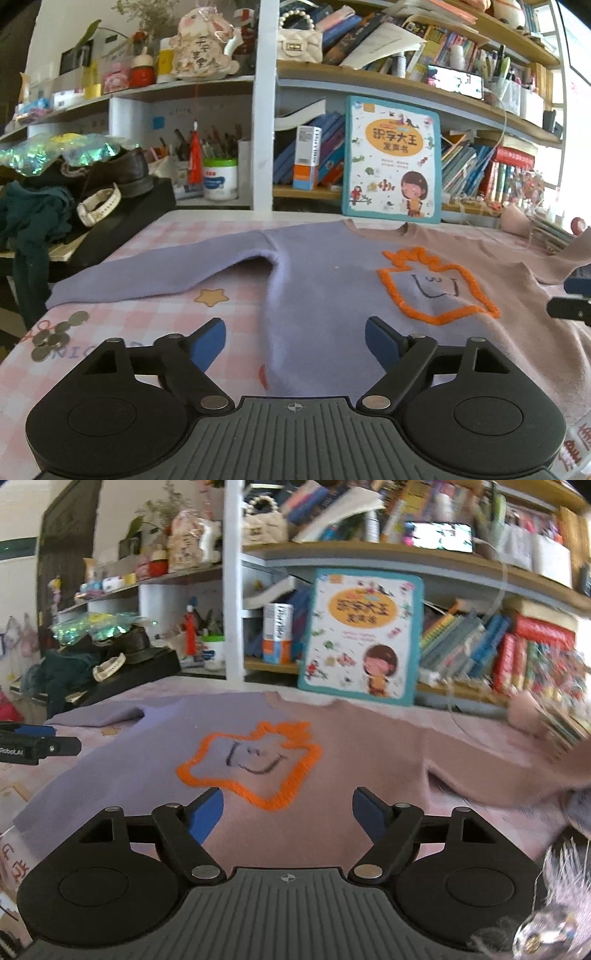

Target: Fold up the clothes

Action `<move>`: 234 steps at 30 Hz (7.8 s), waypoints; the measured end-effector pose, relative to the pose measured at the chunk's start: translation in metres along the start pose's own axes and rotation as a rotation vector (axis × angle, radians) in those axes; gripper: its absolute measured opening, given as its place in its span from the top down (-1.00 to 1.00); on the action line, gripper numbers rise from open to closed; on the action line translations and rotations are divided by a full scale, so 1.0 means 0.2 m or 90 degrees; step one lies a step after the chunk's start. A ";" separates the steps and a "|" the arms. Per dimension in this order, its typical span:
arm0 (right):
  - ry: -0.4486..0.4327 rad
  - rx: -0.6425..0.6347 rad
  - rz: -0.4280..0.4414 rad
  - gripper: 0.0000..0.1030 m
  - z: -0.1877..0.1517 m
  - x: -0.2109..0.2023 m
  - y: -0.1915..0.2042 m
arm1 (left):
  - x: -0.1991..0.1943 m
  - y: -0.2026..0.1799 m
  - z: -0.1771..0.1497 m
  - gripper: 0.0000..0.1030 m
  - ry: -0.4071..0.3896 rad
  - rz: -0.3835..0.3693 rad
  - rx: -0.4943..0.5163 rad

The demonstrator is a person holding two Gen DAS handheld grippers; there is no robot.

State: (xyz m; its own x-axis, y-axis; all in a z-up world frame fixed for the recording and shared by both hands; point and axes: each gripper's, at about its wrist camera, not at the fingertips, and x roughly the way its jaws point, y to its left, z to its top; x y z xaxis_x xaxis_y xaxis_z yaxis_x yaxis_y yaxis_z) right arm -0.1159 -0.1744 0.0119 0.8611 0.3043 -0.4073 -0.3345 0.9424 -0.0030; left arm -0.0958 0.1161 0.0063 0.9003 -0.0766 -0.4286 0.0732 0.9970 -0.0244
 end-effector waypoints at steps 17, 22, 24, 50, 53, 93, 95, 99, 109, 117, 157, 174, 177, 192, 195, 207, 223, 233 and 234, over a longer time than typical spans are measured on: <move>-0.019 -0.064 0.042 -0.56 0.04 0.24 0.13 | 0.03 0.25 0.08 -0.78 0.027 0.127 -0.042; -0.016 -0.063 0.031 -0.64 0.04 0.25 0.13 | 0.09 0.42 0.16 -0.78 0.015 0.164 -0.109; -0.023 -0.064 0.035 -0.64 0.04 0.24 0.13 | 0.13 0.50 0.20 -0.78 0.015 0.165 -0.153; -0.005 -0.034 0.051 -0.70 0.04 0.27 0.09 | 0.43 1.16 0.15 0.71 0.098 0.241 -0.395; -0.003 -0.034 0.050 -0.70 0.04 0.27 0.09 | 0.41 1.15 0.17 0.78 0.080 0.229 -0.388; 0.122 0.083 0.051 -0.87 -0.05 0.27 -0.15 | 0.98 -0.73 0.80 0.81 0.027 -0.241 -0.156; 0.123 0.081 0.051 -0.88 -0.05 0.28 -0.15 | 1.03 -0.78 0.77 0.81 0.047 -0.243 -0.152; 0.127 0.068 0.047 -0.90 -0.05 0.29 -0.13 | 1.06 -0.86 0.73 0.80 0.061 -0.247 -0.134; 0.129 0.058 0.053 -0.91 -0.05 0.28 -0.12 | 0.91 -0.83 0.68 -0.33 0.028 -0.202 0.006; 0.133 0.054 0.057 -0.95 -0.05 0.28 -0.12 | 0.66 -0.50 0.45 -0.48 0.052 -0.064 0.121; 0.155 -0.023 0.072 -1.00 0.00 0.41 0.05 | 0.44 0.35 0.09 0.87 0.104 -0.010 -0.139; 0.154 -0.026 0.075 -1.00 0.01 0.46 0.11 | 0.42 0.35 0.10 0.79 0.098 0.031 -0.099; 0.155 -0.026 0.076 -1.00 0.01 0.46 0.11 | 0.36 0.30 0.10 0.75 0.082 0.052 -0.086; 0.155 -0.025 0.076 -1.00 0.01 0.46 0.11 | 0.22 -0.11 0.10 -0.10 0.020 -0.035 0.067; 0.155 -0.024 0.077 -1.00 0.01 0.46 0.11 | 0.24 -0.18 0.07 -0.28 0.013 -0.038 0.113; 0.099 0.032 0.028 -0.99 0.01 0.34 -0.01 | 0.24 -0.24 -0.01 -0.51 0.025 -0.060 0.151; 0.084 0.252 -0.276 -0.76 0.02 -0.01 -1.04 | 0.23 -0.24 0.00 -0.73 0.024 -0.071 0.150; 0.158 0.311 -0.337 -0.30 0.07 0.10 -1.38 | 0.24 -0.26 0.00 -0.78 0.029 -0.065 0.168; 0.171 0.318 -0.339 -0.19 0.06 0.13 -1.41 | 0.24 -0.26 -0.01 -0.78 0.029 -0.065 0.171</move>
State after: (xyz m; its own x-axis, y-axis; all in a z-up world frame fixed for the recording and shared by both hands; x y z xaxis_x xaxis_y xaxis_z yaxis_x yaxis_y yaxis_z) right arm 0.0041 -0.4299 0.0129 0.7140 -0.1912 -0.6735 0.3657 0.9222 0.1259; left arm -0.0571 0.0598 -0.0140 0.8630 -0.1693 -0.4759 0.2782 0.9457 0.1682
